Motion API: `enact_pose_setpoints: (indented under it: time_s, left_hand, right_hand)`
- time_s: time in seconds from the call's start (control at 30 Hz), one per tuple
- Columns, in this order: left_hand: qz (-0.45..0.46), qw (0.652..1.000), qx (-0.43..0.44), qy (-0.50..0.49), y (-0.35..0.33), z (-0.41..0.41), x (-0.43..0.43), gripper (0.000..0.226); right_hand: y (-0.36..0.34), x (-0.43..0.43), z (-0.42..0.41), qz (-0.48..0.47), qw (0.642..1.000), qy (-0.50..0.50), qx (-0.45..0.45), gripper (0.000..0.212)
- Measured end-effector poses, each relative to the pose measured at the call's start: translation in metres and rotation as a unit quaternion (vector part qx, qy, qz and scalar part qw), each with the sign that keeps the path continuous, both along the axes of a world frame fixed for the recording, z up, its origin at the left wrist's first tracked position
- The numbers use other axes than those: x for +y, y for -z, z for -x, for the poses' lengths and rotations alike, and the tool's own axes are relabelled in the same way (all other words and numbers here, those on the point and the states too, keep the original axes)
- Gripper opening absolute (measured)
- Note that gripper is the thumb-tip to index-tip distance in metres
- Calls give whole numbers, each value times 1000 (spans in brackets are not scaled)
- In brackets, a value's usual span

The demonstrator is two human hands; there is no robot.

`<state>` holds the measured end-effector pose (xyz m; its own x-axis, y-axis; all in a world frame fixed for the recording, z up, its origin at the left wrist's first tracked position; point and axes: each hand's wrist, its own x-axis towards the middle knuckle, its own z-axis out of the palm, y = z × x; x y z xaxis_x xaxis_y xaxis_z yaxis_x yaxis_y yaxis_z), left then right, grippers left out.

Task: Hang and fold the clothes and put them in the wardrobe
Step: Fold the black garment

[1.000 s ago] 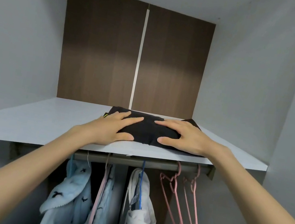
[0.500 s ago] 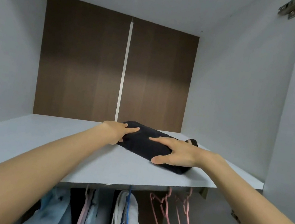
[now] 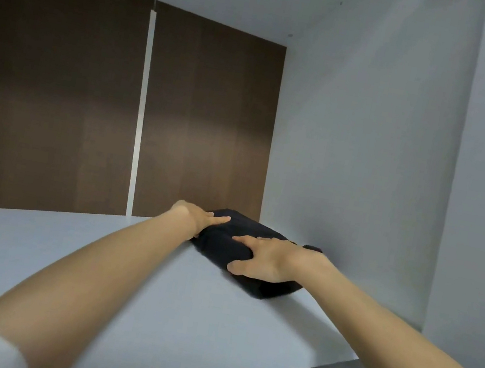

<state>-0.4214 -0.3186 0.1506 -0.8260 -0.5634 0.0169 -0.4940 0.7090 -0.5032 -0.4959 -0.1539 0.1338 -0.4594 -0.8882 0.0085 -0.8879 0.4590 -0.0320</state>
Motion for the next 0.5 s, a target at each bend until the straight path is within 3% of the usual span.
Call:
enact_pose_setpoints:
  time_s: [0.5]
  left_hand:
    - [-36, 998, 38, 47, 8, 65, -19, 92]
  right_hand:
    - [2, -22, 30, 11, 997, 62, 53, 67]
